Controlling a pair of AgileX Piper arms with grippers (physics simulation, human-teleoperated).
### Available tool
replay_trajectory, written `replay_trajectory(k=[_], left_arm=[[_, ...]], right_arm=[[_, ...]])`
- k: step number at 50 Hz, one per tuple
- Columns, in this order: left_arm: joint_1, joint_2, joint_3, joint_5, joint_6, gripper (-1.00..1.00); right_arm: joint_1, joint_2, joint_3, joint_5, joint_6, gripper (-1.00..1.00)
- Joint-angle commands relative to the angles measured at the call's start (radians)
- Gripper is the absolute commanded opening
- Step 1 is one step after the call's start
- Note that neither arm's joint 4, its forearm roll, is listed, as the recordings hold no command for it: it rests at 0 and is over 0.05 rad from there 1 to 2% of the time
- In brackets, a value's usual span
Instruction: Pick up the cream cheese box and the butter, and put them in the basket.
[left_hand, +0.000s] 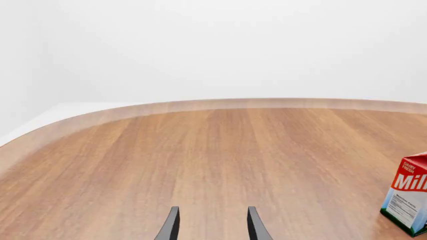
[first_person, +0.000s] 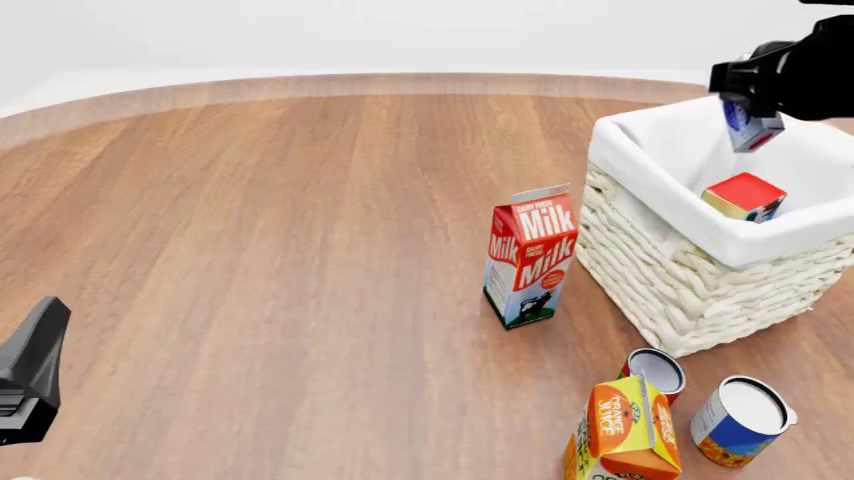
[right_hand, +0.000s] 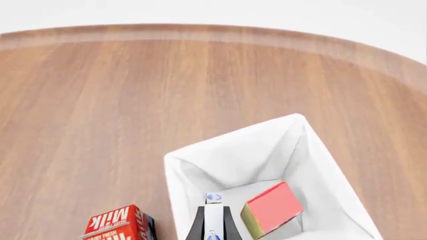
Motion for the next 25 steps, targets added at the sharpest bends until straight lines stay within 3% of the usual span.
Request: replay_trajectory(k=[1,25], left_arm=[[0.0,0.0,0.0,0.0,0.0,1.0],[0.0,0.0,0.0,0.0,0.0,1.0]], right_arm=[[-0.011,0.032,0.006,-0.033,0.007,-1.0],[-0.019,0.108,0.021,-0.1,0.008,-1.0]])
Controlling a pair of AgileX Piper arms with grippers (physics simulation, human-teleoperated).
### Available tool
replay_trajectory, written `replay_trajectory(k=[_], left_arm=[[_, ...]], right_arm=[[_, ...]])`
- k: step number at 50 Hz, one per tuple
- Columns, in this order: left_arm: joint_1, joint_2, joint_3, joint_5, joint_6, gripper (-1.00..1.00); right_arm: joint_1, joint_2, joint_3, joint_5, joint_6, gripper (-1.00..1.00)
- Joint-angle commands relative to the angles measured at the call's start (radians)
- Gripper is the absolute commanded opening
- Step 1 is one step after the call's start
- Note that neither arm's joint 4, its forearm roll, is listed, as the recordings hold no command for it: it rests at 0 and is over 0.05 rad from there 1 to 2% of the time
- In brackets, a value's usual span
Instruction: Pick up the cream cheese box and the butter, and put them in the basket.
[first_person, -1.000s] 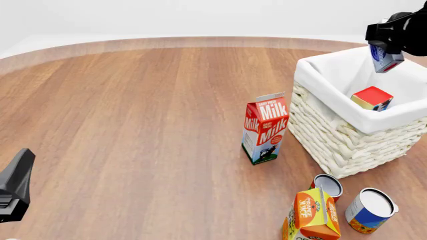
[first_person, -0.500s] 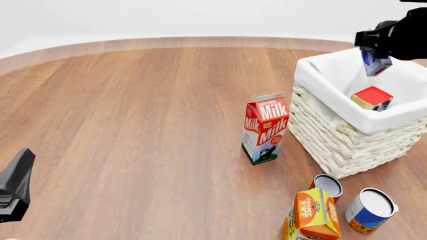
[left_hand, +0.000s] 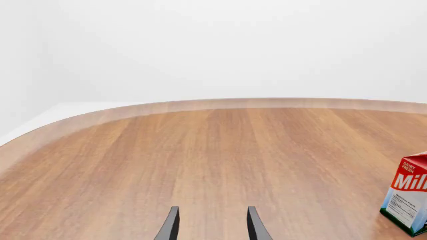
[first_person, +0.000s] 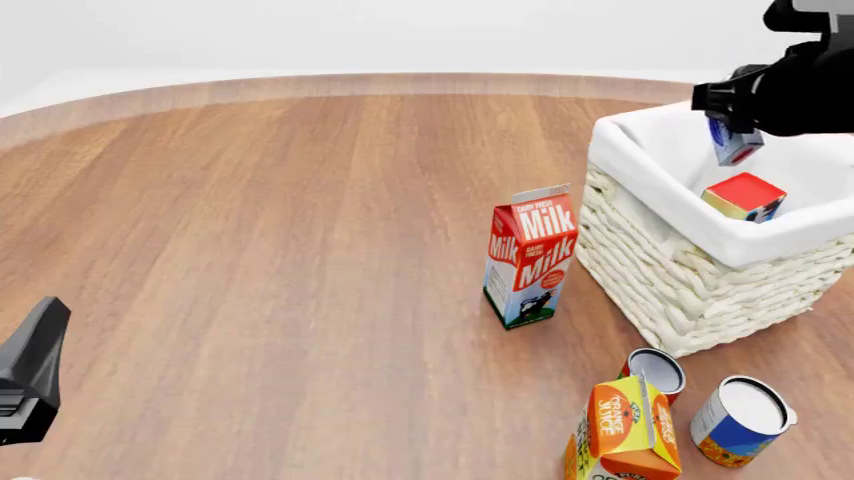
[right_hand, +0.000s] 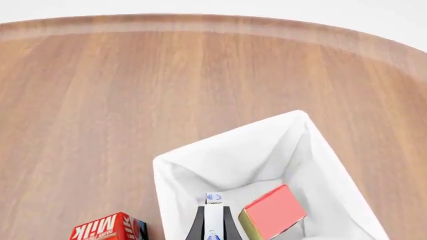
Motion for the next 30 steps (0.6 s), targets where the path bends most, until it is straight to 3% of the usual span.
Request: replay_trajectory(k=[1,30], left_arm=[[0.0,0.0,0.0,0.0,0.0,1.0],[0.0,0.0,0.0,0.0,0.0,1.0]], right_arm=[[-0.006,0.032,0.005,-0.037,0.003,-1.0],[-0.025,0.069,0.032,-0.079,-0.004,-1.0]])
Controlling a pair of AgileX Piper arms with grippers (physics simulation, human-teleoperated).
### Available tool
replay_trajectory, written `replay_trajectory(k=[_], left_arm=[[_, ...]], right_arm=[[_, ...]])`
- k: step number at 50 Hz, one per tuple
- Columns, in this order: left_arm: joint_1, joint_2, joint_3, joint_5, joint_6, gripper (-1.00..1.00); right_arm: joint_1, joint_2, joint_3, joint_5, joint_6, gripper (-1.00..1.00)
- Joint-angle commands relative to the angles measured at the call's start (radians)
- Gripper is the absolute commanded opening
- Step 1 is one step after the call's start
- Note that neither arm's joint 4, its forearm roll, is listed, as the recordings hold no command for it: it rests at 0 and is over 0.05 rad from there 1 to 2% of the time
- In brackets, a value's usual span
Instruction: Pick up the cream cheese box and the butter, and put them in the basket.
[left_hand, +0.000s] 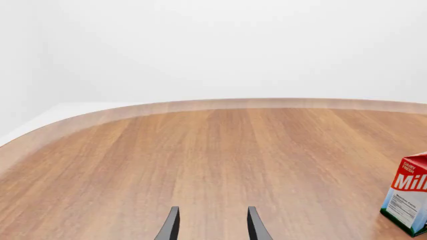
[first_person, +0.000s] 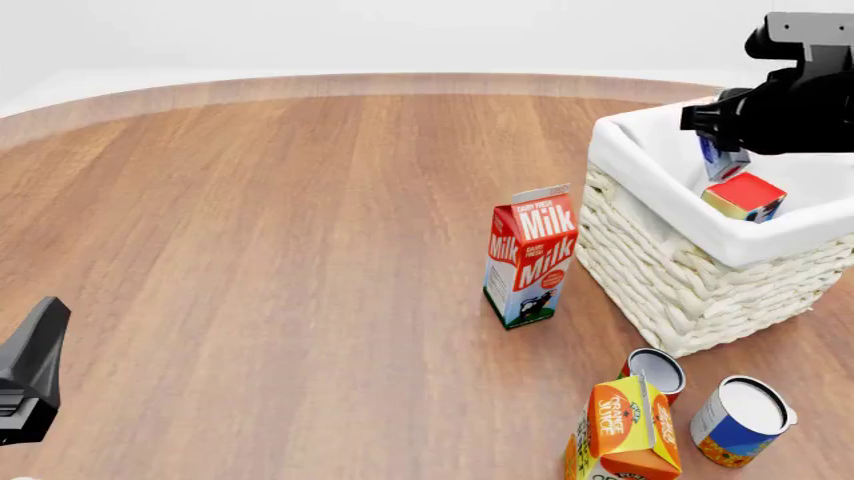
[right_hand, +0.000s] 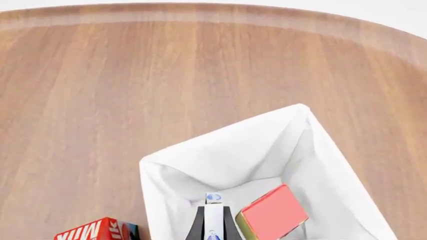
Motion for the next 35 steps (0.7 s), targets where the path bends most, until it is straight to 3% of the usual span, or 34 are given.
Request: replay_trajectory(k=[1,10,11,35], left_arm=[[0.0,0.0,0.0,0.0,0.0,1.0],[0.0,0.0,0.0,0.0,0.0,1.0],[0.0,0.0,0.0,0.0,0.0,1.0],[0.0,0.0,0.0,0.0,0.0,1.0]], right_arm=[[-0.008,0.008,0.009,-0.024,0.0,-1.0],[-0.016,0.014,-0.002,-0.025,-0.001,-1.0],[-0.012,0.01,-0.009,-0.018,-0.005,1.0],[0.024,-0.017,0.013,-0.024,-0.006,1.0]])
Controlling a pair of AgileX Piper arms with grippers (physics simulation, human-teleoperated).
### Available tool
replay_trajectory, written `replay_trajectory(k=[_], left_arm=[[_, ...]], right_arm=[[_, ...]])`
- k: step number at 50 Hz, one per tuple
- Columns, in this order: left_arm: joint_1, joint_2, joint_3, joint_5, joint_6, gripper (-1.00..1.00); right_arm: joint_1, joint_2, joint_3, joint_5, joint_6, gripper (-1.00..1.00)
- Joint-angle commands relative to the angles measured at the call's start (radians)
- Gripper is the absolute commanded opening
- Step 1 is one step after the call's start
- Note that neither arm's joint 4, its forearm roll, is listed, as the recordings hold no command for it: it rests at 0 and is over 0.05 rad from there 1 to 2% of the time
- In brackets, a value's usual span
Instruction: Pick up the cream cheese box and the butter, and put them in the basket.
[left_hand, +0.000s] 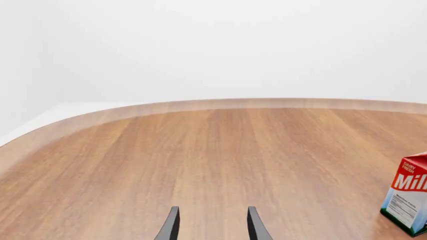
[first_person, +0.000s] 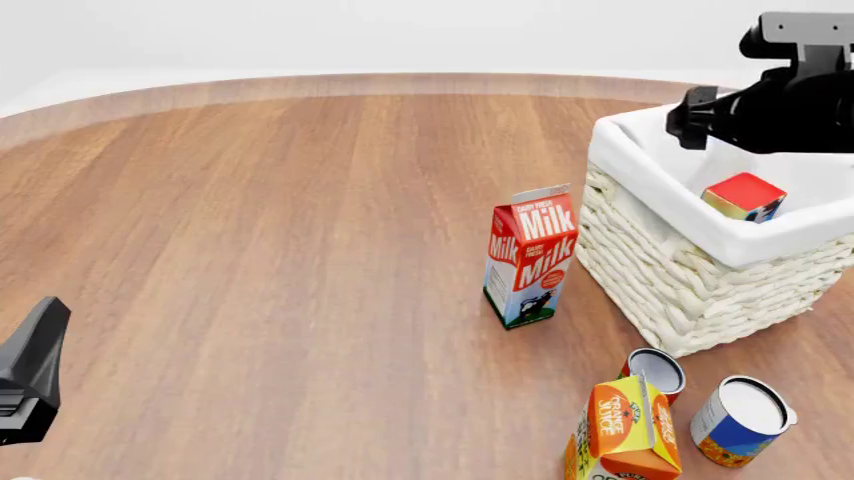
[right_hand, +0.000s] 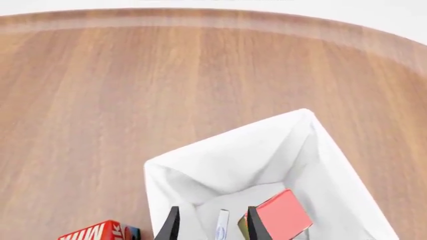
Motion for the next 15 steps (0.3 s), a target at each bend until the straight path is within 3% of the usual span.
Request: replay_trajectory(k=[1,15], left_arm=[[0.0,0.0,0.0,0.0,0.0,1.0],[0.0,0.0,0.0,0.0,0.0,1.0]], right_arm=[[0.016,-0.029,0.008,0.013,-0.004,1.0],[0.081,-0.157,-0.062,0.137,-0.035,1.0]])
